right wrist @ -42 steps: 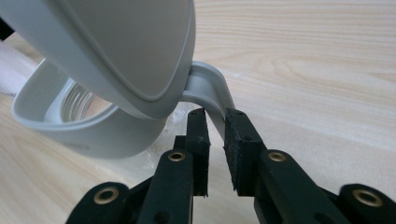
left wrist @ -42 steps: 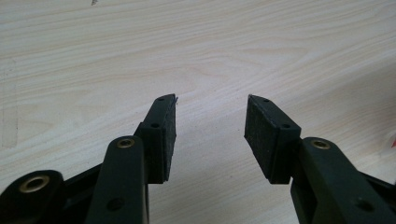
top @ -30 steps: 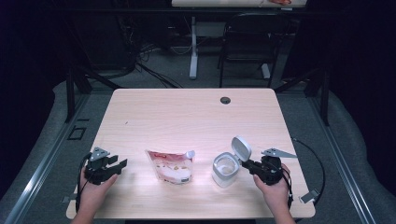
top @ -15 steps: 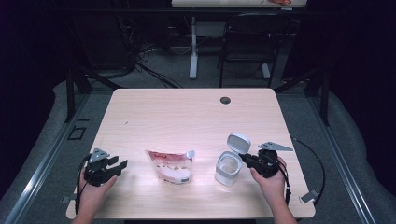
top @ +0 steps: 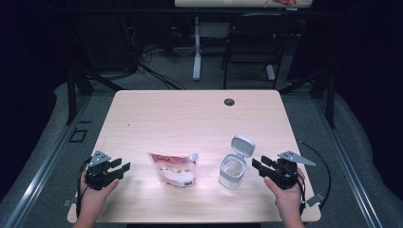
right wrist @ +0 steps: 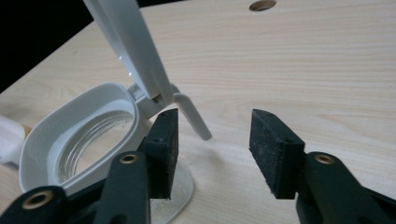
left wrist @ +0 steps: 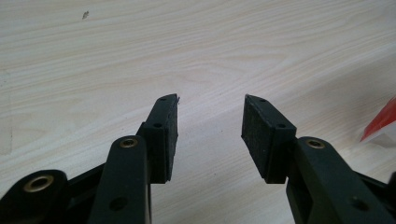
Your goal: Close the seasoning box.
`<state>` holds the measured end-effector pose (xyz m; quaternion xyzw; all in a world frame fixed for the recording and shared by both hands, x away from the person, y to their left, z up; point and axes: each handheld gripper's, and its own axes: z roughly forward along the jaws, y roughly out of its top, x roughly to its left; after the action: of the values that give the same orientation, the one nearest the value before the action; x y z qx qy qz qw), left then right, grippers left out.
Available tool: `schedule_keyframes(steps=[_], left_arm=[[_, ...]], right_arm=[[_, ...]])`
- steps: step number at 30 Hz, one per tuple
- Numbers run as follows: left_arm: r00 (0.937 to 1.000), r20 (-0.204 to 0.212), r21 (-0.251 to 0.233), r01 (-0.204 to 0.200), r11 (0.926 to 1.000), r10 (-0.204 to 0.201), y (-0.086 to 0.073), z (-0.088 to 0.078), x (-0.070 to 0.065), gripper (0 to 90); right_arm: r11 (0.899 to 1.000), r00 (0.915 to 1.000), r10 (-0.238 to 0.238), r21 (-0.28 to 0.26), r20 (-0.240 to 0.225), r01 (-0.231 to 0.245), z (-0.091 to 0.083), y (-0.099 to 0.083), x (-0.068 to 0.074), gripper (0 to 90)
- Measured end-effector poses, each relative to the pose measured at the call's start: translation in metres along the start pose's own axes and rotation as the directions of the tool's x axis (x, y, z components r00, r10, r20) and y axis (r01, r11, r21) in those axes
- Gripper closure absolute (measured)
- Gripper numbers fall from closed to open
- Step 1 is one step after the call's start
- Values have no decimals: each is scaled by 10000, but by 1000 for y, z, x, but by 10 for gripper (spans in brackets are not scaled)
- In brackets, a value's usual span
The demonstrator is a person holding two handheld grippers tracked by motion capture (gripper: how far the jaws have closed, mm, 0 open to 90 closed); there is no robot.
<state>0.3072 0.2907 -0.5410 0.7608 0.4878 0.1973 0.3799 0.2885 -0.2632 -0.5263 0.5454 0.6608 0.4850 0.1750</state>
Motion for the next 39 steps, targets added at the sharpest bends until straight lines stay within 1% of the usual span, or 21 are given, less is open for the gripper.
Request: schedule_keyframes(steps=[5,6,7,9,12,15,17,19,22,23,26,30,31,32,33,34,35,36,37,38,39], left_arm=[[9999,-39,-149,-152,9998,152,1,0,-3,556],[9998,51,-49,-209,9998,209,2,-1,-3,549],[9998,120,-244,-130,9996,133,3,-2,-5,548],[9998,163,-271,-132,9995,137,3,-3,-6,544],[9994,311,-305,-125,9995,134,6,-7,-9,544],[9990,441,-433,-30,9991,49,8,-12,-11,548],[9980,625,-389,57,9992,-33,10,-18,-13,549],[9973,737,-325,71,9994,-47,14,-20,-14,556],[9959,906,-254,-18,9997,41,18,-23,-16,531],[9915,1297,-19,-16,10000,18,24,-24,-16,513],[9859,1637,-49,-350,9994,354,35,-29,-20,513],[9813,1747,-280,-772,9966,809,55,-41,-28,534],[9813,1747,-280,-772,9966,809,55,-41,-28,537],[9804,1771,-389,-804,9960,861,60,-44,-30,537],[9794,1787,-526,-858,9949,939,70,-49,-35,540],[9777,1823,-569,-950,9939,1039,75,-51,-37,548],[9777,1823,-569,-950,9939,1039,75,-51,-37,548],[9760,1875,-617,-1007,9930,1106,80,-53,-39,551],[9736,1950,-657,-1075,9920,1184,86,-55,-40,551],[9704,2070,-739,-1115,9910,1246,91,-57,-42,567],[9666,2177,-798,-1204,9895,1352,96,-59,-43,567]], right_arm=[[9997,9997,219,-138,-100,-221,-4,0,-2,464],[9992,9990,346,-200,-287,-352,-5,0,-1,459],[9992,9992,327,-213,-226,-332,-6,0,-1,459],[9988,9989,376,-308,-274,-384,-7,0,0,460],[9960,9962,685,-534,-533,-714,-11,2,2,496],[9981,9983,232,-558,-541,-263,-16,5,8,569],[9984,9981,95,-553,-601,-129,-18,9,11,569],[9980,9975,145,-610,-688,-187,-20,13,14,568],[9983,9978,-20,-581,-661,-19,-22,19,18,547],[9981,9951,-392,-515,-906,347,-24,26,22,502],[9922,9865,-1149,-620,-1165,1082,-30,40,30,497],[9759,9676,-2127,-797,-1361,2034,-39,64,41,527],[9759,9676,-2127,-797,-1361,2034,-39,64,41,527],[9703,9611,-2375,-811,-1410,2279,-41,71,43,539],[9563,9478,-2909,-704,-1303,2839,-45,84,48,565],[9496,9410,-3122,-717,-1303,3051,-47,90,50,572],[9496,9410,-3122,-717,-1303,3051,-47,90,50,572],[9338,9216,-3579,-541,-1501,3538,-50,102,55,594],[9338,9216,-3579,-541,-1501,3538,-50,102,55,594],[9149,9017,-4031,-468,-1566,4009,-53,111,62,609],[9149,9017,-4031,-468,-1566,4009,-53,111,62,609]])
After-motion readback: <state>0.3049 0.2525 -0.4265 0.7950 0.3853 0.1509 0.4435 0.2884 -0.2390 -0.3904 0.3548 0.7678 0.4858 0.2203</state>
